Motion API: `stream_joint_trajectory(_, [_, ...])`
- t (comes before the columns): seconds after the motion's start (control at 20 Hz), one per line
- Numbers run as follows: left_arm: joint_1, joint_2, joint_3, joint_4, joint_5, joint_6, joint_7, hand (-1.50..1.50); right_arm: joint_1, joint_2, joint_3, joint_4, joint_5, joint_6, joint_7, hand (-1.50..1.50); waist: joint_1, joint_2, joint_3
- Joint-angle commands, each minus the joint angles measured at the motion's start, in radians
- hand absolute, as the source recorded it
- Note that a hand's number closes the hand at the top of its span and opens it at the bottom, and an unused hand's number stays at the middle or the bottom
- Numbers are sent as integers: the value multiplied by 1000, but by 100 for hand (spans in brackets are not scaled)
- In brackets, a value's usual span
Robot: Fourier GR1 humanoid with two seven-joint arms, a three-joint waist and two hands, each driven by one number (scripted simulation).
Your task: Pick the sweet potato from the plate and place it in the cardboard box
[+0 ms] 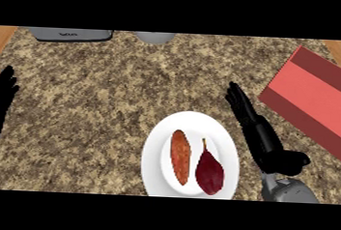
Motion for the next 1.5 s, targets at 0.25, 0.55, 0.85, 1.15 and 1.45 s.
stream_joint_trajectory(0.25, [78, -197, -49, -19, -17, 86, -121, 0, 59, -4, 20, -229, 388, -389, 198, 150, 15, -12, -24])
stream_joint_trajectory(0.55, [121, -234, -67, 8, -1, 62, -139, 0, 278, -63, 76, -205, 764, -586, 323, -150, 0, -10, -22])
stream_joint_trajectory(0.85, [118, -295, -94, 32, -32, 91, -191, 0, 373, -85, 200, -435, 1128, -407, 661, -150, 18, -5, -23])
stream_joint_trajectory(1.15, [65, -312, -101, 65, -52, 88, -205, 0, 337, -16, 288, -656, 1274, -44, 1016, -150, 37, 2, -21])
stream_joint_trajectory(1.45, [22, -330, -106, 71, -52, 83, -162, 0, 149, 103, 346, -656, 1244, 322, 1259, -150, 58, 7, -19])
